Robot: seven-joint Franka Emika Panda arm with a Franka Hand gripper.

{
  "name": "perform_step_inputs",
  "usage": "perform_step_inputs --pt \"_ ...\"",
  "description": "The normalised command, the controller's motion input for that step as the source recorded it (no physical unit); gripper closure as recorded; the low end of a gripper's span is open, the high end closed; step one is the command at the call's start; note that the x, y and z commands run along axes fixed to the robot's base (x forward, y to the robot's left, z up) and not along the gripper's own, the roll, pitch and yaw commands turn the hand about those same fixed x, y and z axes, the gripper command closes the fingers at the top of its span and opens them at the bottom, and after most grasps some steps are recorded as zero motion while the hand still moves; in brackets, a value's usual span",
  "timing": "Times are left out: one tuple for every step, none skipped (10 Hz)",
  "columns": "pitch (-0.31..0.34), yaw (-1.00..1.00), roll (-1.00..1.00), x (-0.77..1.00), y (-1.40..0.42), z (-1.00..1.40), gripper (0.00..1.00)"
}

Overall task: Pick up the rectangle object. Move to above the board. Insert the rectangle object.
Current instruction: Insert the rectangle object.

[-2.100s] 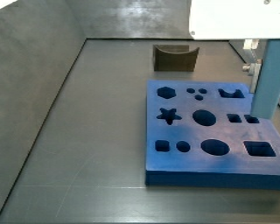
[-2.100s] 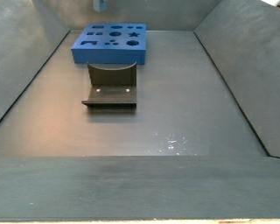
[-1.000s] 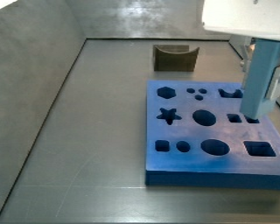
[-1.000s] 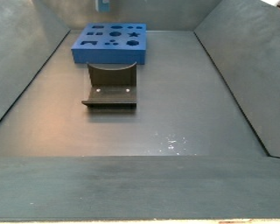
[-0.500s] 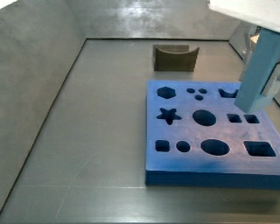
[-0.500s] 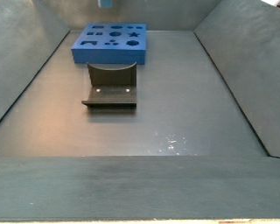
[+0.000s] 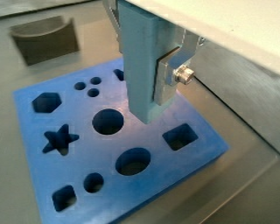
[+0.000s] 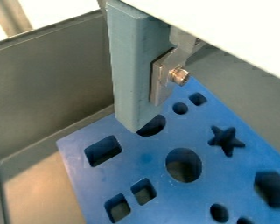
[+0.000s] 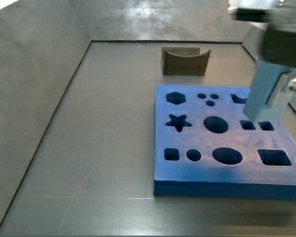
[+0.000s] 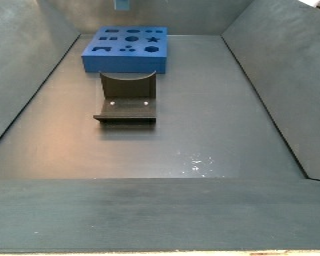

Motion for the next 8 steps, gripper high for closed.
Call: perform_step_inputs --pt "0.0 -1.0 0.0 0.0 0.0 -0.18 1.0" --pt "0.0 -1.0 0.0 0.0 0.0 -0.19 1.0" --pt "0.0 -1.0 0.0 0.0 0.0 -0.21 1.0" --pt "0.0 -1.0 0.0 0.0 0.0 -0.18 1.0" --pt "0.054 -0.05 0.0 0.07 0.01 0.0 1.0" --pt "0.0 -0.02 0.0 0.1 0.0 0.0 1.0" --pt "0.086 -0.19 0.03 0.72 -0.25 0.0 1.0" --pt "0.0 -0.2 0.06 0.85 -0.29 -0.09 1.0"
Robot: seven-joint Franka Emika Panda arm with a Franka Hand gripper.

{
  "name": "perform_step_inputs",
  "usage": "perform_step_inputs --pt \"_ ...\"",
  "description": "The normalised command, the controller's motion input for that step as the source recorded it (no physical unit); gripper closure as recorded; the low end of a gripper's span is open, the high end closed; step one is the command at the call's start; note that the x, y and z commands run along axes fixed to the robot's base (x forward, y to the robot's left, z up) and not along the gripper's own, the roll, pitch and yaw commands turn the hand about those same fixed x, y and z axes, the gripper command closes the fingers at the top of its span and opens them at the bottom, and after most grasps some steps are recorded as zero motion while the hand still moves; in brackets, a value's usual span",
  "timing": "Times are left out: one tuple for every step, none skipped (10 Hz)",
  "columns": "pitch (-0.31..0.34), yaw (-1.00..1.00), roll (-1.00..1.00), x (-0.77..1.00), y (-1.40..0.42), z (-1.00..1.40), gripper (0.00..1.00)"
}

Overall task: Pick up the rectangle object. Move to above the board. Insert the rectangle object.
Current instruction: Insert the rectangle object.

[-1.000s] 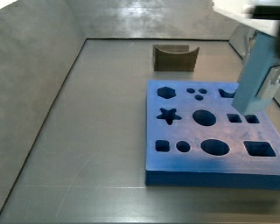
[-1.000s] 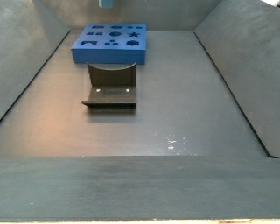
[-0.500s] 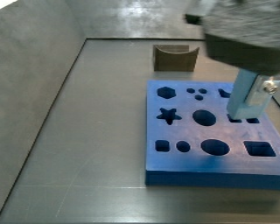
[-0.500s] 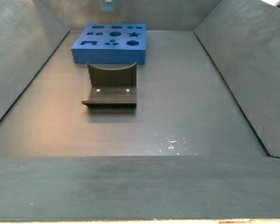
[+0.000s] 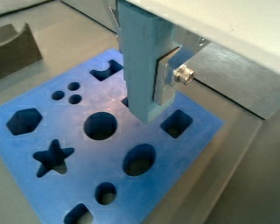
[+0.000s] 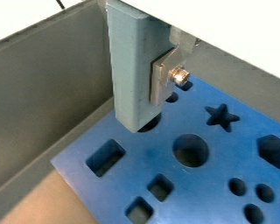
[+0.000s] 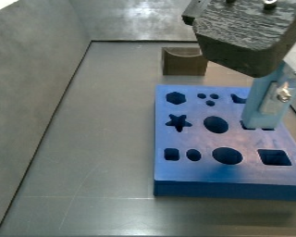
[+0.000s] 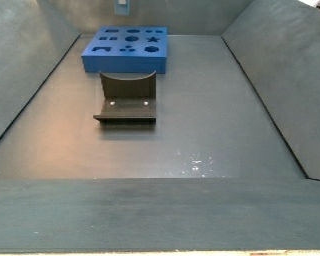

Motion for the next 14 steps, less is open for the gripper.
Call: perform_step_inputs --pt "0.0 -0.18 0.09 0.87 -0.28 -0.13 1.0" --pt "0.0 -0.2 0.07 0.85 -0.23 -0.13 1.0" --pt "0.163 -0.11 0.08 0.68 -0.16 -0.09 1.0" --pt "0.543 0.0 0.05 0.95 -0.09 -0.17 1.0" --pt "0.637 0.0 0.06 0.91 -0.07 -0.2 1.0" --pt "0.68 0.0 0.03 0.88 -0.07 -0.17 1.0" --pt "0.526 0.0 0.09 0.74 -0.14 -0.06 1.0" --pt "0.531 0.0 0.09 0.81 -0.15 -0.09 1.0" --pt "0.346 0.0 0.05 0.24 -0.07 0.0 1.0" --pt "0.0 0.0 0.0 0.03 0.0 0.0 1.0" --pt "0.703 0.0 0.05 0.89 0.0 -0.07 1.0" --pt "0.734 0.0 0.02 0.87 0.0 -0.07 1.0" --pt "0.006 0.0 0.0 0.11 0.0 0.0 1.0" --pt "0.0 0.0 -0.01 0.0 0.0 -0.01 1.0"
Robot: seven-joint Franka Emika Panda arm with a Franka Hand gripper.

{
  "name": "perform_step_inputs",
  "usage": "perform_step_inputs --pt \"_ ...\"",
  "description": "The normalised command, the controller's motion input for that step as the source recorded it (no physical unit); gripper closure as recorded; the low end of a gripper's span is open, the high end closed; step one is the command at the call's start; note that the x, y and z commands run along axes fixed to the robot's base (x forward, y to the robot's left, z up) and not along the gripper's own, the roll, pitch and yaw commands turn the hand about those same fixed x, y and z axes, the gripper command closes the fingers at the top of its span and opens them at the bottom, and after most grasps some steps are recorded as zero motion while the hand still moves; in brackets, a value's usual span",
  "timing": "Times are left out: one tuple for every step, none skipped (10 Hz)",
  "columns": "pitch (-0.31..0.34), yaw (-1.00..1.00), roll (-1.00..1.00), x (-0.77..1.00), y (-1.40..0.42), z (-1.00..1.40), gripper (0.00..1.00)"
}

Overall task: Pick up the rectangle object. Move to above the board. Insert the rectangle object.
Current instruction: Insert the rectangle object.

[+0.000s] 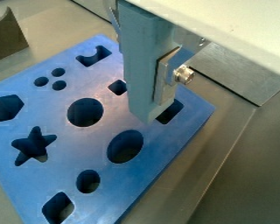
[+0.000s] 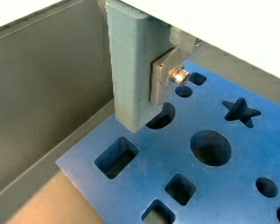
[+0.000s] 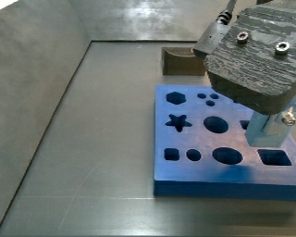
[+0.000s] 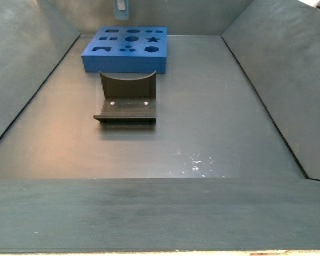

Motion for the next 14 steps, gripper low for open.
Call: perform_step_inputs --pt "0.117 0.19 0.08 1.0 0.0 -0.26 1.0" --pt "0.246 0.23 0.0 1.0 0.0 -0.43 1.0" --pt "0.283 0.22 0.0 1.0 0.0 -0.51 1.0" --pt "0.269 0.18 0.0 1.0 0.0 -0.53 1.0" --pt "0.226 0.17 0.0 1.0 0.0 -0.47 1.0" --pt "0.217 0.0 -0.2 0.97 0.0 -0.09 1.0" --pt "0.0 -0.01 -0.11 0.11 0.05 0.0 1.0" --pt "0.0 0.0 0.0 0.01 0.0 -0.07 1.0" --pt "-0.246 0.0 0.0 0.29 -0.23 -0.26 1.0" --pt "-0.569 0.06 0.0 0.19 -0.43 -0.37 1.0" --pt "-0.606 0.15 -0.05 0.22 -0.32 -0.39 1.0" --pt "-0.634 0.26 -0.42 0.17 -0.09 -0.27 1.0" --pt "-0.44 0.07 -0.25 0.0 -0.05 -0.08 1.0" --pt "-0.509 0.0 0.0 -0.09 -0.12 -0.05 1.0"
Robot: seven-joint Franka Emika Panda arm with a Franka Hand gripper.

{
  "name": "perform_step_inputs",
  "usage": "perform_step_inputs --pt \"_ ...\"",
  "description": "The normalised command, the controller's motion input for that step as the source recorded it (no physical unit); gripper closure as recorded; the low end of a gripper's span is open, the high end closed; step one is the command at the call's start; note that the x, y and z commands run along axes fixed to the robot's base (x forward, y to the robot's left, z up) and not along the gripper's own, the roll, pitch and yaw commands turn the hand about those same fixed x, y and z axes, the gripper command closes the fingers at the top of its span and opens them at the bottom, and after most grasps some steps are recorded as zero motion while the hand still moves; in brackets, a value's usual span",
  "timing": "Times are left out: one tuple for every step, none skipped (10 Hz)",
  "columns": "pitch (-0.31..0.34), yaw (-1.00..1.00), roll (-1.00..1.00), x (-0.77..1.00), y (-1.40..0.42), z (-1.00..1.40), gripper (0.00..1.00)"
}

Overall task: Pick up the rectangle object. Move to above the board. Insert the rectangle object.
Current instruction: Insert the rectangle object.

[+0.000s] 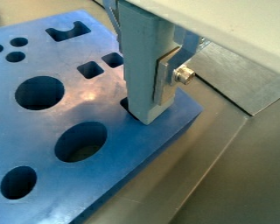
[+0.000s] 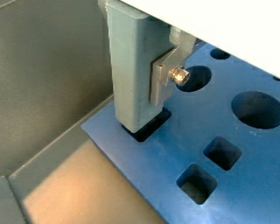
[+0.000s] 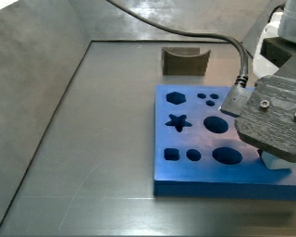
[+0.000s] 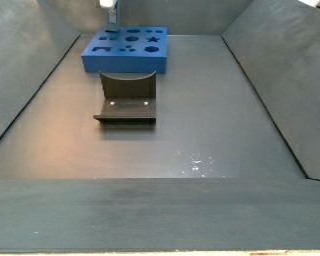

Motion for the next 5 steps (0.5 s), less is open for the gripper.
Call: perform_step_inputs --pt "-0.48 -0.34 0.13 0.14 -0.05 0.0 1.0" --pt "-0.297 -0.75 0.39 0.0 -0.01 0.0 1.0" --pt "-0.057 -0.83 0.45 -0.15 0.0 0.0 1.0" --pt "0.109 -0.76 0.69 -0.26 -0.03 0.0 1.0" --pt "0.0 -0.31 0.45 -0.43 0.0 0.0 1.0"
